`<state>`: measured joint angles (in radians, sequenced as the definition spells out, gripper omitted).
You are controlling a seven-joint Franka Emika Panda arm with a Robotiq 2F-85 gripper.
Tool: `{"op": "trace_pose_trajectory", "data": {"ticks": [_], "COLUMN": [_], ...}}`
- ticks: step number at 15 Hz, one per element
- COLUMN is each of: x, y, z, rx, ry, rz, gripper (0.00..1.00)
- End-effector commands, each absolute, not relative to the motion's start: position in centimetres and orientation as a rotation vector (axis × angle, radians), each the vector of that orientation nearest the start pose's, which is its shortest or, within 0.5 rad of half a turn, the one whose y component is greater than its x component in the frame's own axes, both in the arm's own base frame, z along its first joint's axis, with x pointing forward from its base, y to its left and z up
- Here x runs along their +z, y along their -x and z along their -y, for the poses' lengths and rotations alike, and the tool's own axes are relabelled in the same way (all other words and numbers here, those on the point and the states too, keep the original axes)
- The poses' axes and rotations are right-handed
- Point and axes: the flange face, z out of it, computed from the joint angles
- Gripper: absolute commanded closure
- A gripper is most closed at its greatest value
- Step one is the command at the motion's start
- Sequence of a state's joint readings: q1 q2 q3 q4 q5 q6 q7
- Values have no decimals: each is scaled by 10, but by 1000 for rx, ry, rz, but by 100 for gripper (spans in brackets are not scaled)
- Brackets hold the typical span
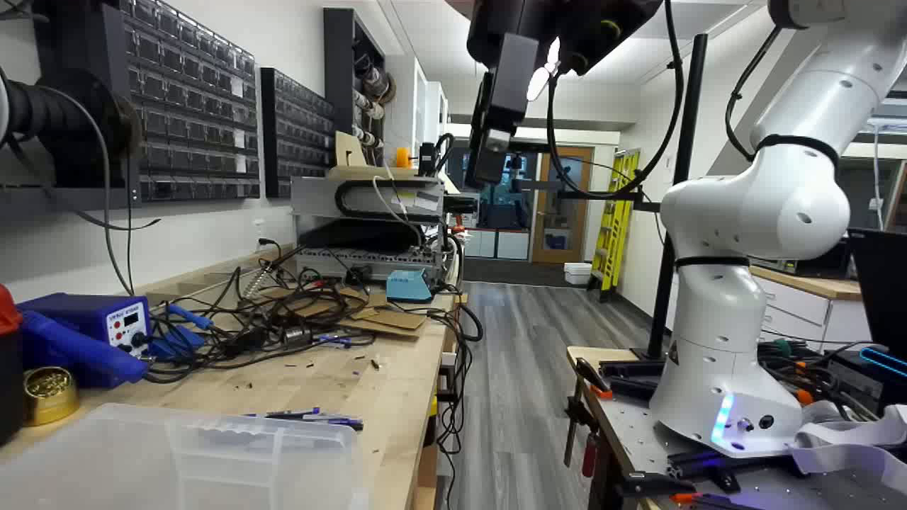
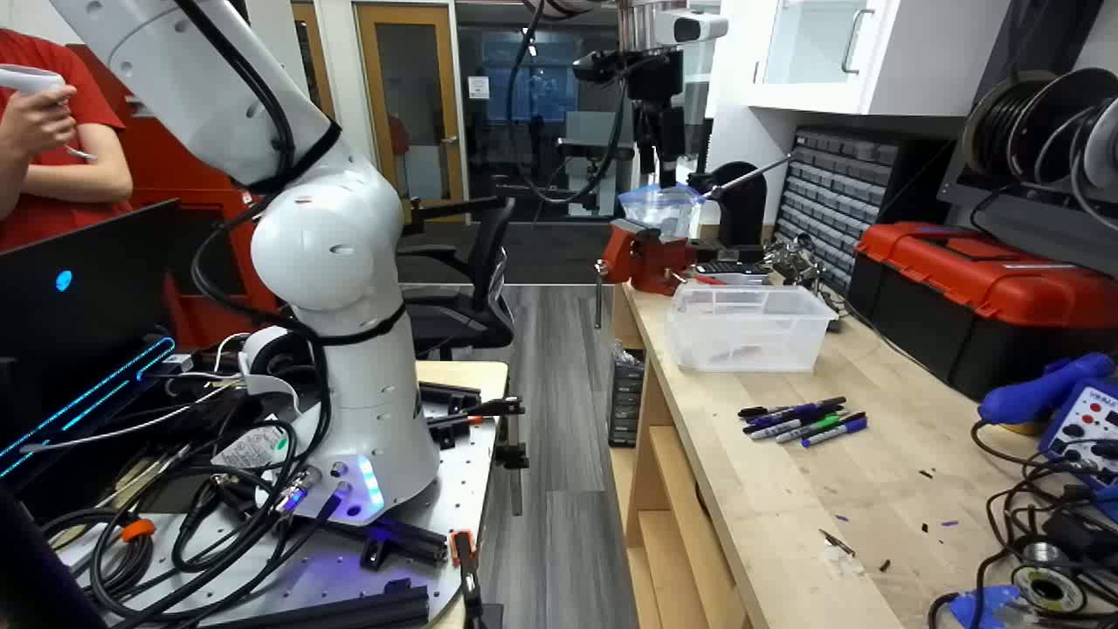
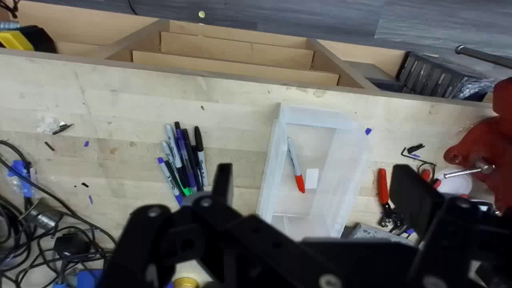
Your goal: Put a pen in the storage box
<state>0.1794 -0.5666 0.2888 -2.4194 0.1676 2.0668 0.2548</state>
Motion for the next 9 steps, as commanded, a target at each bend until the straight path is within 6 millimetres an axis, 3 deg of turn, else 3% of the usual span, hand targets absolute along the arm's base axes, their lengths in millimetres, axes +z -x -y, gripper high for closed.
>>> {"op": "trace_pose_trajectory", "data": {"ticks": [1, 9], "x": [521, 518], "y": [-353, -354], "z": [-201, -202], "rx": [-285, -280], "ry": [3055, 3055], "rz": [184, 186], "gripper": [0, 0]}}
